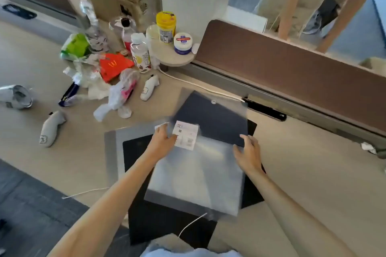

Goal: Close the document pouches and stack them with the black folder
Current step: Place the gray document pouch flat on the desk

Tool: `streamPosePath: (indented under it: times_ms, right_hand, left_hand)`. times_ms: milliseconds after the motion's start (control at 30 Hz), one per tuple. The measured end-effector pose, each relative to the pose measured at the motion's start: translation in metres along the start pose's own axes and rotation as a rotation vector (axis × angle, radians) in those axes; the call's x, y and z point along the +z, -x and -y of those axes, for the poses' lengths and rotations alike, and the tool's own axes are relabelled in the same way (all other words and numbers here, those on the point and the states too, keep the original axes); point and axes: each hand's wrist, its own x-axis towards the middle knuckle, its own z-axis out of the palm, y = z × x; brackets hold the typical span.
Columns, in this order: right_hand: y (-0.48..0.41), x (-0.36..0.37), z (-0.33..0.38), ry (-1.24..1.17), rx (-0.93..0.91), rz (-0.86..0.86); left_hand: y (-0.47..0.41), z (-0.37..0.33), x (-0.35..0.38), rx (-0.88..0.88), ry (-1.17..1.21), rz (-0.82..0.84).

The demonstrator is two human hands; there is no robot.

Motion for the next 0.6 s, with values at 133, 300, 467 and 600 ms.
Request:
streamPosePath:
  times_ms: [133,300,467,600]
  right_hand:
    - [-0.007,0.005,0.002,-0.111,0.214,-0.035]
    - [-0.019,0.011,0.002,-0.248,0.423,-0.064]
    - [-0.015,0.008,0.000,-0.298,0.438,-0.031]
    - [-0.009,-0.013,0.001,-0.341,0.406,0.024]
  left_hand:
    - [-0.020,0.000,-0.006,-0.032,0.066,0.070]
    - [-0.034,-0.007,-0.007,-0.077,0.162,0.046]
    - [-0.034,-0.007,0.001,-0.128,0.197,0.006]
    - [-0.020,-0.017,0.004,-0.078,0.170,-0.044]
